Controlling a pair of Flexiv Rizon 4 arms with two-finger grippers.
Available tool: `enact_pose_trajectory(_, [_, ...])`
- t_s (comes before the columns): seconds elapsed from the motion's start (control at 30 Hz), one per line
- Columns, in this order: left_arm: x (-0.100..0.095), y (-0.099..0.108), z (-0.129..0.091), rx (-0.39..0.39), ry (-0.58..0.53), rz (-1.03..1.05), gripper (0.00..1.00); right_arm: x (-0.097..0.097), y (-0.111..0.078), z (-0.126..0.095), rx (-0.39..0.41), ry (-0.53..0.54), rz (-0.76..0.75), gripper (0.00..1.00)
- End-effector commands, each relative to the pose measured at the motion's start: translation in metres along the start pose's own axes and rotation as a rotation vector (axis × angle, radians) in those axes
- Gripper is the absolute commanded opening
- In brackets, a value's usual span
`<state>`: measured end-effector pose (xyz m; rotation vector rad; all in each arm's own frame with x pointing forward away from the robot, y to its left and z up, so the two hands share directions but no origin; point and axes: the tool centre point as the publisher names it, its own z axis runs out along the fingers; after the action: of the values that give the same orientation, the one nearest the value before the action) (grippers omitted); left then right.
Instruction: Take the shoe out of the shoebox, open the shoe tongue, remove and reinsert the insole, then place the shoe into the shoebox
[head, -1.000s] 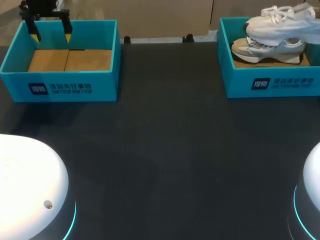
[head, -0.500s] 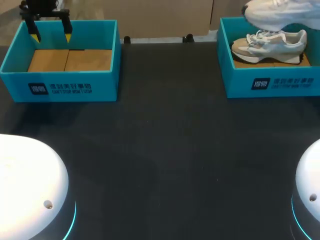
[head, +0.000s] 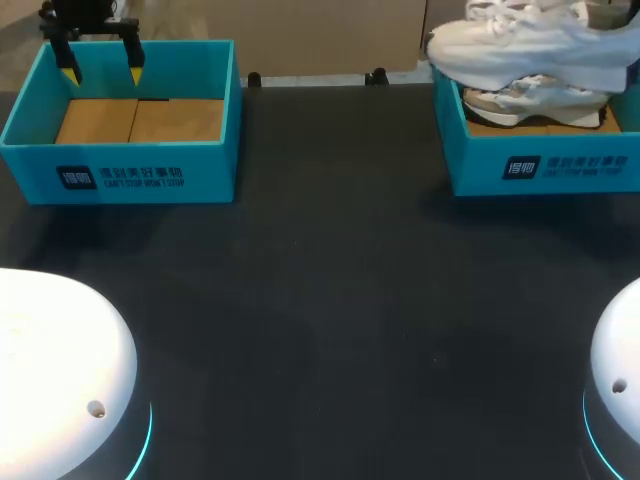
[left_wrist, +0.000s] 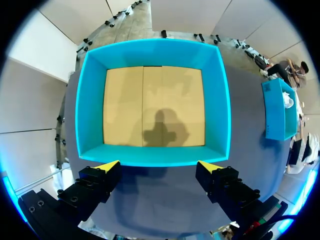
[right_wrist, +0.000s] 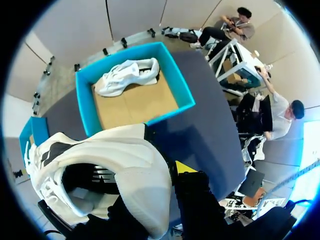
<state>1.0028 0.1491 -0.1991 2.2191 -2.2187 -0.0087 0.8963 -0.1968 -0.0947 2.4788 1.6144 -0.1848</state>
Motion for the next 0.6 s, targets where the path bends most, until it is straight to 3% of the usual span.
enact_pose_trajectory(0.03, [-0.0003, 0.0007, 0.0002, 0.001, 0.000, 0.000, 1.00, 0.0119, -0.0438, -0.0055, -0.102, -0.017, 0.016, 0.00])
enact_pose_trajectory(0.6, [-0.0003, 0.0007, 0.0002, 0.001, 0.000, 0.000, 1.00, 0.0155, -0.0485, -0.0061, -0.101, -0.015, 0.014, 0.00])
